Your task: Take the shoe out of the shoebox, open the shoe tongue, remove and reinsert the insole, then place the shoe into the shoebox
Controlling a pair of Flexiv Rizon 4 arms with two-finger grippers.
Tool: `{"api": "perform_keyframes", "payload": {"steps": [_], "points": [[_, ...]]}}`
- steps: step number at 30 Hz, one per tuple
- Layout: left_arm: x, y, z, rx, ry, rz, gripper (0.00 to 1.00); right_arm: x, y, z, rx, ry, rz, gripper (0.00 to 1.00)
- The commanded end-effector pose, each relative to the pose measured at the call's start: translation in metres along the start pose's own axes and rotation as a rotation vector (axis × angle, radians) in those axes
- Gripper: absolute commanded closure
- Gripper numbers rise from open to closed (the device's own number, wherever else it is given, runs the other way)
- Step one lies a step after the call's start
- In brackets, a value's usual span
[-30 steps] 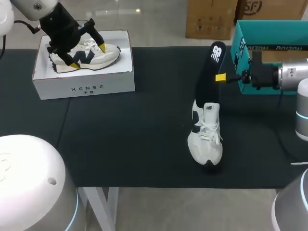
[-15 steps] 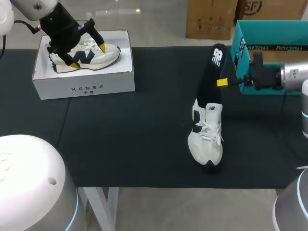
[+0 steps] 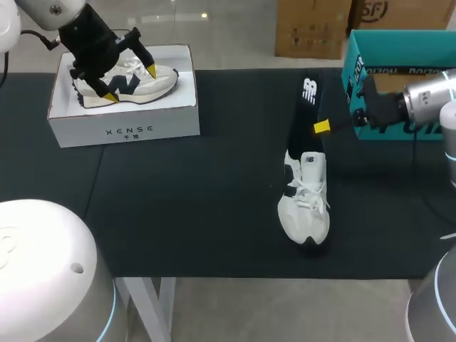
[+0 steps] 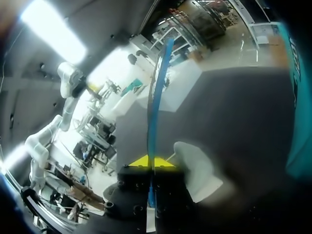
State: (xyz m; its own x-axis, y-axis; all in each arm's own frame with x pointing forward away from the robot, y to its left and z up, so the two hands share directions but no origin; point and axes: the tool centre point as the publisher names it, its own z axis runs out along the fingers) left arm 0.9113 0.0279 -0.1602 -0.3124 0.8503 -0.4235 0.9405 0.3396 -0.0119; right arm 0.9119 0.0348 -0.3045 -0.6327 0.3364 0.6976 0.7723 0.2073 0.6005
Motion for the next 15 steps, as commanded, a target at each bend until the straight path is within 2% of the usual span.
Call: {"api": "perform_keyframes", "payload": {"steps": [1,7,15], "points": [[-0.001,0.001,0.0,0.0,0.004,0.001,0.0,-0.002,-0.01,0.001,0.01,0.001,0.011,1.0],[-0.001,0.001,0.0,0.0,0.004,0.001,0.0,0.001,-0.029,-0.003,0.021,-0.002,0.033,1.0],[-0.001,0.001,0.0,0.0,0.004,0.001,0.0,0.006,-0.05,0.001,0.08,-0.009,0.056,1.0]]}}
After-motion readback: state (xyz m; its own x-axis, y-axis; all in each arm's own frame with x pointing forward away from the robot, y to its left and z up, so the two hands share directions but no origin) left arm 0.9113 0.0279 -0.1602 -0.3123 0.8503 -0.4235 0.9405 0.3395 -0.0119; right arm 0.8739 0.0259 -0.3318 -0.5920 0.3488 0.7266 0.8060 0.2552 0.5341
